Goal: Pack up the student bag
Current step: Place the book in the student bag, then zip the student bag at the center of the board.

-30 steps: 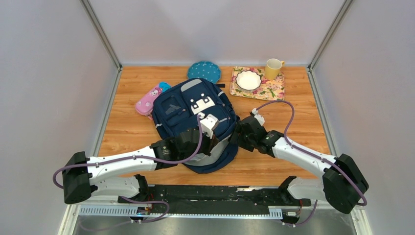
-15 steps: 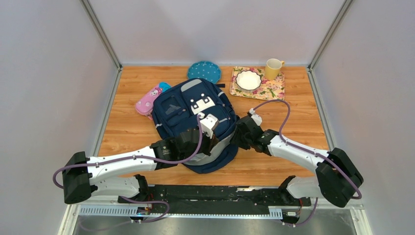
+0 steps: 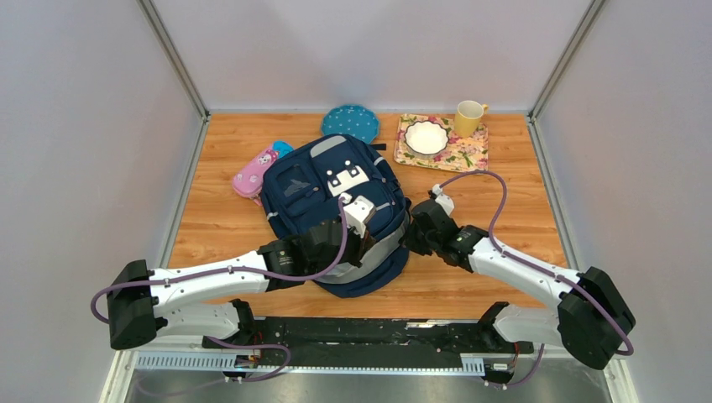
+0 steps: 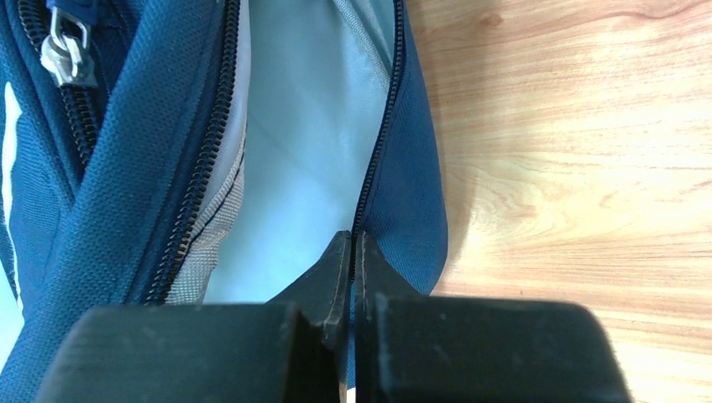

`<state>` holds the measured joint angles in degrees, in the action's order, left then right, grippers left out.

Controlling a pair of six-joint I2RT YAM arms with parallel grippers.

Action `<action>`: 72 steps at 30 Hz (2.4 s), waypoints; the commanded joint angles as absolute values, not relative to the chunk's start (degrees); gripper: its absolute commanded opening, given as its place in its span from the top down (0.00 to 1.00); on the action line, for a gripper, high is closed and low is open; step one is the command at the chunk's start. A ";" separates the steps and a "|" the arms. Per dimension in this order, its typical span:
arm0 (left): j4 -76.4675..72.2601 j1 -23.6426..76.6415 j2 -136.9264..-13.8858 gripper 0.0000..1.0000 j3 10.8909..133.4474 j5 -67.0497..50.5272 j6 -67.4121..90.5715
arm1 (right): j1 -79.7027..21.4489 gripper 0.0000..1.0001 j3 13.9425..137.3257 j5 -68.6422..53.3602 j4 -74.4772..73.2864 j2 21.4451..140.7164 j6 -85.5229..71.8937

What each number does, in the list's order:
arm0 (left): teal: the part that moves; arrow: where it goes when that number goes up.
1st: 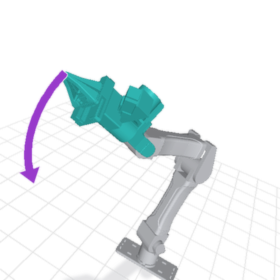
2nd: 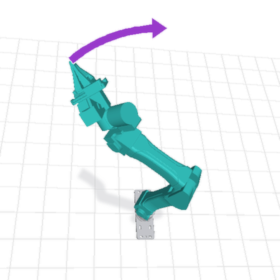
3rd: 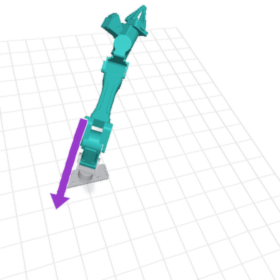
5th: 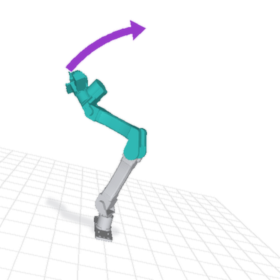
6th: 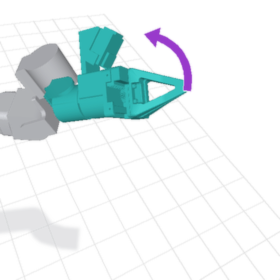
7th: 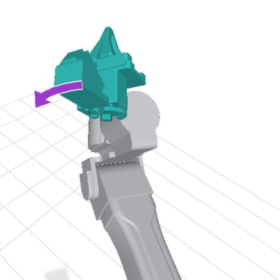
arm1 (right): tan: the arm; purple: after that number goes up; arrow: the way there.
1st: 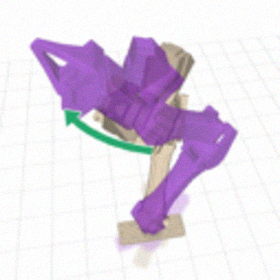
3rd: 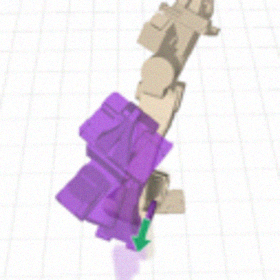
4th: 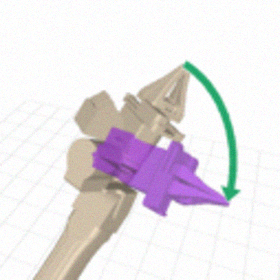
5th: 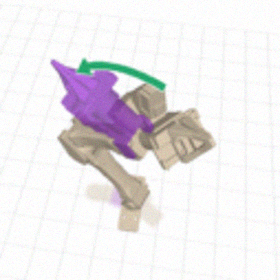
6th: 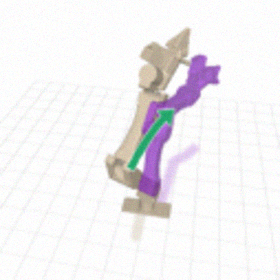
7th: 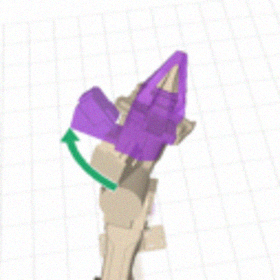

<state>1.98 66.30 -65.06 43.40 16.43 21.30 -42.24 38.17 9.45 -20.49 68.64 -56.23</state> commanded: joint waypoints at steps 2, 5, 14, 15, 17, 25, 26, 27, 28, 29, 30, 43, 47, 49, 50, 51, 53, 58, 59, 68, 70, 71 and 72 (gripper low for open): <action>-0.44 66.27 -66.61 1.00 45.18 17.75 19.51 | -42.36 1.00 36.39 10.98 -20.04 66.10 -54.76; -0.79 66.27 -69.85 1.00 45.35 17.23 18.90 | -42.36 1.00 34.11 11.51 -20.74 61.62 -54.93; -5.18 66.27 -77.51 1.00 43.51 14.42 20.57 | -42.36 1.00 31.64 10.37 -21.27 56.86 -55.72; -5.36 66.18 -77.95 1.00 43.33 14.24 20.48 | -42.28 1.00 31.64 9.85 -20.92 57.30 -55.81; -5.10 66.27 -78.83 1.00 43.51 12.93 20.57 | -42.28 1.00 31.64 9.58 -20.74 57.57 -55.63; 2.63 66.27 -80.77 0.86 44.38 5.19 22.94 | -42.36 0.86 32.08 11.25 -21.18 56.78 -55.29; 2.90 66.36 -80.08 0.82 43.86 4.92 23.37 | -42.36 0.76 32.25 11.51 -21.44 56.52 -55.02; 1.77 66.27 -79.02 0.75 43.16 4.83 23.99 | -42.28 0.70 32.52 12.47 -22.66 55.82 -54.76; 1.50 66.36 -76.32 0.71 42.63 5.27 24.17 | -42.36 0.60 32.95 13.18 -23.63 55.29 -54.15; 1.49 66.27 -74.81 0.67 42.19 6.14 24.26 | -42.36 0.54 33.48 13.97 -24.51 54.50 -53.88; 2.19 66.36 -73.32 0.61 42.27 7.89 24.17 | -42.19 0.50 33.75 15.02 -26.35 53.10 -53.62; 23.80 64.87 -47.50 0.18 35.17 35.15 34.70 | -42.80 0.33 30.85 2.56 -29.09 44.30 -55.54; 29.17 57.68 -37.72 0.16 26.83 33.49 44.80 | -45.26 0.33 30.24 2.11 -29.45 42.98 -57.56; 29.97 55.91 -32.29 0.15 24.62 32.87 45.88 | -46.84 0.33 29.97 2.46 -29.01 42.72 -58.18; 29.88 55.46 -30.69 0.15 22.78 32.96 46.40 | -47.11 0.33 29.97 2.63 -28.74 42.89 -58.27; 30.14 54.15 -29.63 0.14 22.07 33.48 46.49 | -47.54 0.33 30.06 2.90 -28.83 43.15 -58.27; 32.24 51.96 -28.21 0.14 21.62 34.19 47.10 | -47.72 0.32 30.32 2.64 -28.48 44.03 -58.36; 31.39 34.42 -30.75 0.09 20.49 21.22 41.23 | -48.43 0.32 30.85 2.37 -27.95 45.35 -57.92; 28.77 32.36 -31.20 0.08 19.96 18.22 40.79 | -48.51 0.32 30.85 2.20 -27.78 45.35 -57.75; 11.46 23.38 -31.20 0.17 8.36 0.37 46.39 | -48.52 0.32 30.06 0.88 -26.37 44.21 -58.09; 7.84 23.38 -30.41 0.23 5.12 -1.40 47.98 | -48.52 0.33 29.88 0.88 -25.76 44.30 -57.92; 5.13 23.38 -30.24 0.29 4.31 -1.84 49.38 | -48.52 0.34 29.97 -1.38 -25.75 44.30 -57.75; 4.31 23.38 -29.97 0.32 3.70 -1.85 49.83 | -48.52 0.34 30.06 -1.67 -25.84 44.21 -57.66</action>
